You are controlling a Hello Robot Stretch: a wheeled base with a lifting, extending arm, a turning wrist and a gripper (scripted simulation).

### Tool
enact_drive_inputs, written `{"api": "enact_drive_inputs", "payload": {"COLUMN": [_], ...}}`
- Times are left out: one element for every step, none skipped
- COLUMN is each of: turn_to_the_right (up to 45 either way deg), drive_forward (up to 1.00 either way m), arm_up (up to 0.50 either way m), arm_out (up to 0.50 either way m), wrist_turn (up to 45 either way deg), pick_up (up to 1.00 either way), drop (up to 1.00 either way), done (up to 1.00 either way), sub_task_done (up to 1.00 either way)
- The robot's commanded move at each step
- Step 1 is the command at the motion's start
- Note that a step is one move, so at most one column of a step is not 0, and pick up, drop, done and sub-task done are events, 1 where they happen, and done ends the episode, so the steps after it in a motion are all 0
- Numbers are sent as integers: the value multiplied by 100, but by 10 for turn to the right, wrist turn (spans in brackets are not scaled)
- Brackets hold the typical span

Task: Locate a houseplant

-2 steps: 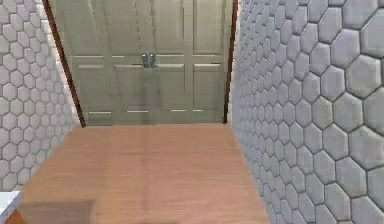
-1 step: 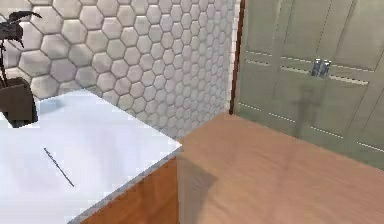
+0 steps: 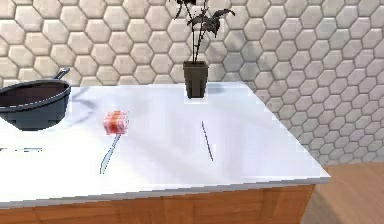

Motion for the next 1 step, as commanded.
{"api": "enact_drive_inputs", "payload": {"turn_to_the_right": [0], "drive_forward": [0], "arm_up": [0], "arm_out": [0], "wrist_turn": [0], "pick_up": [0], "drop": [0], "done": [100], "sub_task_done": [0]}}
